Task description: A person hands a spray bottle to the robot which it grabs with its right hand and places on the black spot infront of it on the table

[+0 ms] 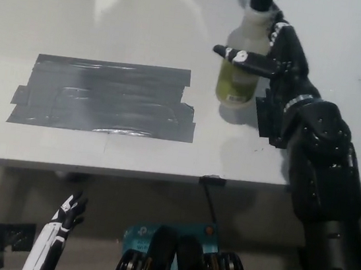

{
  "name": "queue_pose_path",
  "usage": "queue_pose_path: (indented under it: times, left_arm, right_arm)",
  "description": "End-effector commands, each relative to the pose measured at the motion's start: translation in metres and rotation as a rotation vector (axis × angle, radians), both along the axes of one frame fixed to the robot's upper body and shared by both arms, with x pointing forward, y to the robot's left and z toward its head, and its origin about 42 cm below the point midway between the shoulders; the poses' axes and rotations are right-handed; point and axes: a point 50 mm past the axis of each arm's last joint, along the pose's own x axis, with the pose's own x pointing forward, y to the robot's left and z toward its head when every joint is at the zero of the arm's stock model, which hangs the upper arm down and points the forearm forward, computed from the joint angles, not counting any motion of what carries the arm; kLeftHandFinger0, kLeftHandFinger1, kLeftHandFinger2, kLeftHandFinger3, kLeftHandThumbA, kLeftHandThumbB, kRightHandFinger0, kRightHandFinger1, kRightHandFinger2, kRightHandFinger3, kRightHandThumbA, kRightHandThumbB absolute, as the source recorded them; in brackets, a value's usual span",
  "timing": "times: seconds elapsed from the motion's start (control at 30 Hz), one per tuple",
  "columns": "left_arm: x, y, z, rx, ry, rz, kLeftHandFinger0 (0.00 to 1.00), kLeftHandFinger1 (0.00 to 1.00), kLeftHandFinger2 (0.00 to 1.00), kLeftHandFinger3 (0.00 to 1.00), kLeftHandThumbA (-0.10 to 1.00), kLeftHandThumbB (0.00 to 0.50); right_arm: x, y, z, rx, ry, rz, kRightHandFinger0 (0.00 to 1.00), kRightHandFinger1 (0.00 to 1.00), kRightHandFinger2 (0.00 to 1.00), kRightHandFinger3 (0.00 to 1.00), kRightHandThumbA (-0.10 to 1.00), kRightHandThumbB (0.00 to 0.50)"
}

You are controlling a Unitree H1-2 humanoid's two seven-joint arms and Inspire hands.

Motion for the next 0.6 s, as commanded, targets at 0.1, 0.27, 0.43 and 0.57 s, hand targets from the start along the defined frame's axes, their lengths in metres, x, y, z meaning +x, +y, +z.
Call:
queue_pose_path:
  times: [0.1,0.27,0.43,0.57]
  left_arm:
    - [0.006,0.0,0.012,0.02,-0.064,-0.021,1.0,1.0,1.0,1.0,1.0,0.107]
    - [0.008,0.001,0.015,0.01,-0.068,-0.02,1.0,1.0,1.0,1.0,1.0,0.106]
    - [0.008,0.001,0.015,0.016,-0.068,-0.018,1.0,1.0,1.0,1.0,1.0,0.102]
    - [0.009,0.001,0.014,0.022,-0.073,-0.018,1.0,1.0,1.0,1.0,1.0,0.106]
  right_arm:
    - [0.008,0.012,0.016,-0.035,-0.015,0.02,1.0,1.0,1.0,1.0,1.0,0.445]
    - [0.017,0.005,-0.001,-0.021,0.055,0.002,1.0,1.0,1.0,1.0,1.0,0.462]
    - [0.021,0.0,-0.008,-0.004,0.073,0.003,1.0,1.0,1.0,1.0,0.98,0.498]
    - [0.024,-0.003,-0.006,-0.015,0.07,-0.017,1.0,1.0,1.0,1.0,0.99,0.5]
